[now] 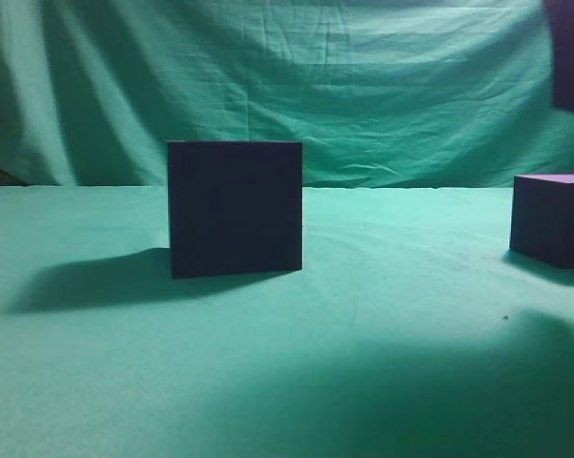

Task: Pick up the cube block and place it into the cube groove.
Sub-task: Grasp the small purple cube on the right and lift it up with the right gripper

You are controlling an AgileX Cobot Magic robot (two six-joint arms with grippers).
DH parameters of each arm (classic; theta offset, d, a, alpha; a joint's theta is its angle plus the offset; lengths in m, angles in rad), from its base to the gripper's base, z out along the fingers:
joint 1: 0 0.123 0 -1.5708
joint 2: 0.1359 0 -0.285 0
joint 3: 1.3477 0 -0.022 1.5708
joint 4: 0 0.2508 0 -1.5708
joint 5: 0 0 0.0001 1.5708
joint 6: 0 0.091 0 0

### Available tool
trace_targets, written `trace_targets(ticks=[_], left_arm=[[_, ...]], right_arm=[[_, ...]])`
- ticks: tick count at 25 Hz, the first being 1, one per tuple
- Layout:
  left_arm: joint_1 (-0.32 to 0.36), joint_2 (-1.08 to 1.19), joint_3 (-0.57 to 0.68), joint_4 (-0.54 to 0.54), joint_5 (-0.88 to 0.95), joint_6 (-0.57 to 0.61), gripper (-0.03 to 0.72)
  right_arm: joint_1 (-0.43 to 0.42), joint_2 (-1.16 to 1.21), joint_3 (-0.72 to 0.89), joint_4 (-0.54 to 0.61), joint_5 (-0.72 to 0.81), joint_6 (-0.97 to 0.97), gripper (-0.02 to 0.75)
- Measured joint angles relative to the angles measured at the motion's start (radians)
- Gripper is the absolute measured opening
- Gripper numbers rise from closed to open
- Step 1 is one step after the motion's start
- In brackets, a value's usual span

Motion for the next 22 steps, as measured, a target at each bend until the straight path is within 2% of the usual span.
trace_targets(ticks=[2,4,5,11,12,16,19,22], left_arm=[[0.000,0.000,0.000,0.000,0.000,0.000,0.000],[0.000,0.000,0.000,0.000,0.000,0.000,0.000],[0.000,0.000,0.000,0.000,0.000,0.000,0.000],[0.000,0.000,0.000,0.000,0.000,0.000,0.000],[0.000,0.000,0.000,0.000,0.000,0.000,0.000],[0.000,0.000,0.000,0.000,0.000,0.000,0.000],[0.000,0.000,0.000,0.000,0.000,0.000,0.000],[0.000,0.000,0.000,0.000,0.000,0.000,0.000]], right_arm=[[0.000,0.045,-0.011,-0.016,-0.005,0.036,0.515],[0.000,0.079,-0.014,-0.042,-0.024,0.073,0.605],[0.000,0.096,-0.014,-0.052,-0.037,0.089,0.627],[0.000,0.175,-0.014,-0.064,-0.108,0.119,0.610],[0.001,0.187,-0.014,-0.064,-0.116,0.121,0.546],[0.001,0.221,-0.015,-0.072,-0.131,0.123,0.549],[0.001,0.225,-0.020,-0.078,-0.129,0.140,0.424],[0.001,0.227,-0.058,-0.078,-0.096,0.151,0.430]])
